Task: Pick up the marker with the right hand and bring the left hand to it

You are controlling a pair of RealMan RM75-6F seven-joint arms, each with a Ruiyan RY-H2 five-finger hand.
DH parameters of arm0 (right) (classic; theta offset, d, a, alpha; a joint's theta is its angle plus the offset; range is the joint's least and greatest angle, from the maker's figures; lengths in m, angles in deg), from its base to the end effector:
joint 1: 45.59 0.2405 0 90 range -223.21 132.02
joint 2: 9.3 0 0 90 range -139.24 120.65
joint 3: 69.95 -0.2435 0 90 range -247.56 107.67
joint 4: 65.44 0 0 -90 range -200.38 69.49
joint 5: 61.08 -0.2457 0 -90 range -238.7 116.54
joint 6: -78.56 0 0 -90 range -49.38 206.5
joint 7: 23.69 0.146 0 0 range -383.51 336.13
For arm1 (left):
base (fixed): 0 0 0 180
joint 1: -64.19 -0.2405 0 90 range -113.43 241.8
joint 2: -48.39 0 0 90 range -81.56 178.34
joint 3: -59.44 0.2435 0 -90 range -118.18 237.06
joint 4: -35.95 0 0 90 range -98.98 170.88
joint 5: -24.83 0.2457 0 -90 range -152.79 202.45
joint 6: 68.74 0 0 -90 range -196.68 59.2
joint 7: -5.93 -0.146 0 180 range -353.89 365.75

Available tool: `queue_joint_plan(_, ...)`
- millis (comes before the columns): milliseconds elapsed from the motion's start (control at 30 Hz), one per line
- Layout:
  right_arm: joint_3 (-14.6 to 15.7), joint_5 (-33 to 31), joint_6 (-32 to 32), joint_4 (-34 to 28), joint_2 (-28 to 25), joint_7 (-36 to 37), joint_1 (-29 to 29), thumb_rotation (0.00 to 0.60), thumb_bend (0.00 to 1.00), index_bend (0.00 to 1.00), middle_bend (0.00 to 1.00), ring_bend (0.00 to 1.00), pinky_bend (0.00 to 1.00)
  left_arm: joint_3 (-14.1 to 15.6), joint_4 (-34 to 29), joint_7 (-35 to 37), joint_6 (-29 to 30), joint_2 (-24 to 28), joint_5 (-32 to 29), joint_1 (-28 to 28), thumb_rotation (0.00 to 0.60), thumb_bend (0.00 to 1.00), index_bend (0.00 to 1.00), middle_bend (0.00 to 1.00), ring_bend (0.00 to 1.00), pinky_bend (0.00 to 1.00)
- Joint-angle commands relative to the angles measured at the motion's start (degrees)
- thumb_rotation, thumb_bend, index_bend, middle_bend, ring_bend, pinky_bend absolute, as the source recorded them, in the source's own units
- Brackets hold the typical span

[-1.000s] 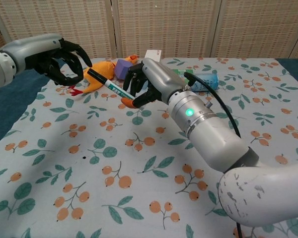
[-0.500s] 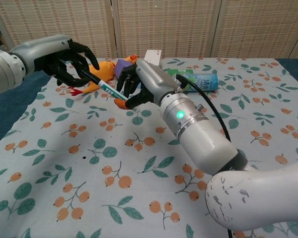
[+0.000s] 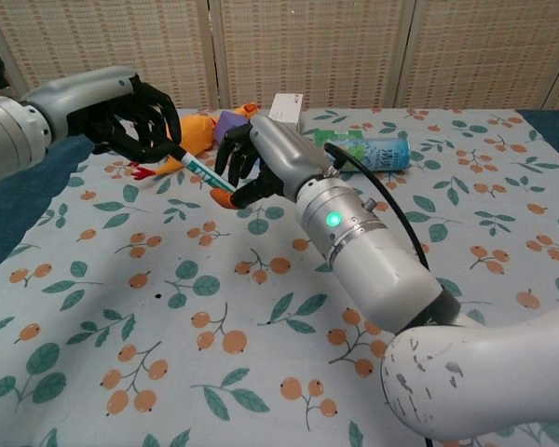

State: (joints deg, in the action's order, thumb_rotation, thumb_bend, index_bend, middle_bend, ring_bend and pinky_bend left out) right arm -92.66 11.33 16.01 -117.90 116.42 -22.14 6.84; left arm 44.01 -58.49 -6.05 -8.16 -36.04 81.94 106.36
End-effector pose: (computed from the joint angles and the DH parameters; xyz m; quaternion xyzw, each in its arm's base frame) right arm -0.0147 -0.3480 -0.1604 0.6106 -0.4630 0.5579 0.3187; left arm -0.1060 0.3504 -0.0120 -0.6446 -0.4680 -0.4596 0.3926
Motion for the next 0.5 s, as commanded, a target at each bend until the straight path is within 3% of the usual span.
queue_joint_plan(33,-0.1,-0.2,0.2,0.1,0.0,0.0,0.0,0.6,0.34,0.88,0.78,0.41,0.09,0.0,0.5,0.0,0.7,-0.4,0.5,-0.1,0.6,0.65,0.65,0.74,0.59,0.92)
queue_joint_plan(133,0.0,-0.2,0.3,0.3,0.1,-0.1,-0.1,0.6,0.34,0.89,0.78,0.41,0.09,0.4,0.7,-0.4,1.2,-0.7,1.3,-0.2,0.6,0.73,0.69,0.78,0.62,0.94)
queue_joint_plan(500,0.3,0.1,0.6,1.0,-0.2,-0.1,-0.3,0.6,0.34,0.88,0.78,0.41,0.09,-0.2,0.4,1.9,1.3,0.4,2.9,-0.6,0.6,0.81,0.73,0.84,0.66,0.98)
